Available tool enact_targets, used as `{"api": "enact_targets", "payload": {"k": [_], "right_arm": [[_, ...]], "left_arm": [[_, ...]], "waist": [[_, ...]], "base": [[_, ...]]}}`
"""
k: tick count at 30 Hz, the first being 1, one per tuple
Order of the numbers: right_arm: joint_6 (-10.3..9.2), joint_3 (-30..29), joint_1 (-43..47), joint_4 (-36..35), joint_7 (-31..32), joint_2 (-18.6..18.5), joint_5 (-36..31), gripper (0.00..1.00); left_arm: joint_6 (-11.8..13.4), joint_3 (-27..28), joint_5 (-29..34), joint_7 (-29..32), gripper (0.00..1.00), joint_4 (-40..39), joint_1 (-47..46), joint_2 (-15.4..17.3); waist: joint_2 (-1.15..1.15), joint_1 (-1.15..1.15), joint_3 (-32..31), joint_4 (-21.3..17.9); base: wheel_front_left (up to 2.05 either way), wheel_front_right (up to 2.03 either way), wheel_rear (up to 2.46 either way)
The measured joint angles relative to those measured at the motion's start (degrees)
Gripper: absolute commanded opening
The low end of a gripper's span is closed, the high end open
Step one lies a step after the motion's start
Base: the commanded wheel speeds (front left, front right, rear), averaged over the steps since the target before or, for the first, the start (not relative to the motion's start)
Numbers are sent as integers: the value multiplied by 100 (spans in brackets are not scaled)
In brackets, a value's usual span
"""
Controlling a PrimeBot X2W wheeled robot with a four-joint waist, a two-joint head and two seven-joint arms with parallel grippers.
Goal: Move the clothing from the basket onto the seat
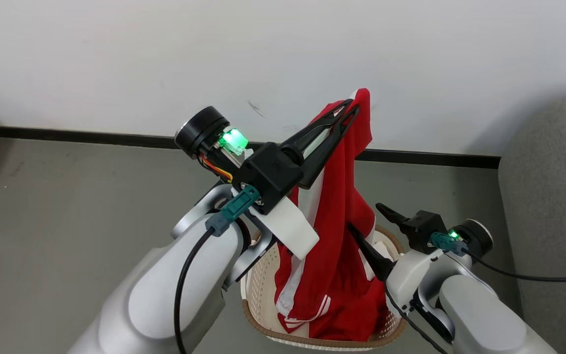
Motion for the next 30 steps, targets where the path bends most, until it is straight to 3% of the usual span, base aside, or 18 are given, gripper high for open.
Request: {"api": "enact_targets", "payload": {"k": [9,21,22,23,24,25,26,30], "right_arm": [[0,271,-115,86,0,40,98,100],[0,602,-591,703,0,-5,-19,100],[0,613,-613,750,0,-11,-19,84],[0,626,-632,784,0,-14,-19,49],[0,632,-653,803,0,-14,-19,34],[0,637,-681,808,0,-13,-19,11],[0,651,-710,802,0,-12,-19,0],[1,700,-811,731,0,1,-15,0]], "left_arm": [[1,-79,-16,-1,0,0,-15,-12],[1,-278,-78,-1,0,-65,-54,-25],[1,-292,-92,-1,0,-77,-55,-26],[1,-304,-113,-1,0,-87,-55,-27],[1,-313,-115,-1,0,-90,-56,-29],[2,-318,-116,-1,0,-93,-56,-30],[3,-318,-116,-2,0,-98,-56,-31],[49,-254,-164,-9,0,-98,-56,-33]], "waist": [[0,0,-35,126],[0,0,-24,271],[0,0,-19,287],[0,0,-14,302],[0,0,-9,316],[0,0,-3,330],[0,0,3,342],[0,0,34,352]], "base": [[0,0,0],[0,0,0],[0,0,0],[0,0,0],[0,0,0],[0,0,0],[0,0,0],[0,0,0]]}}
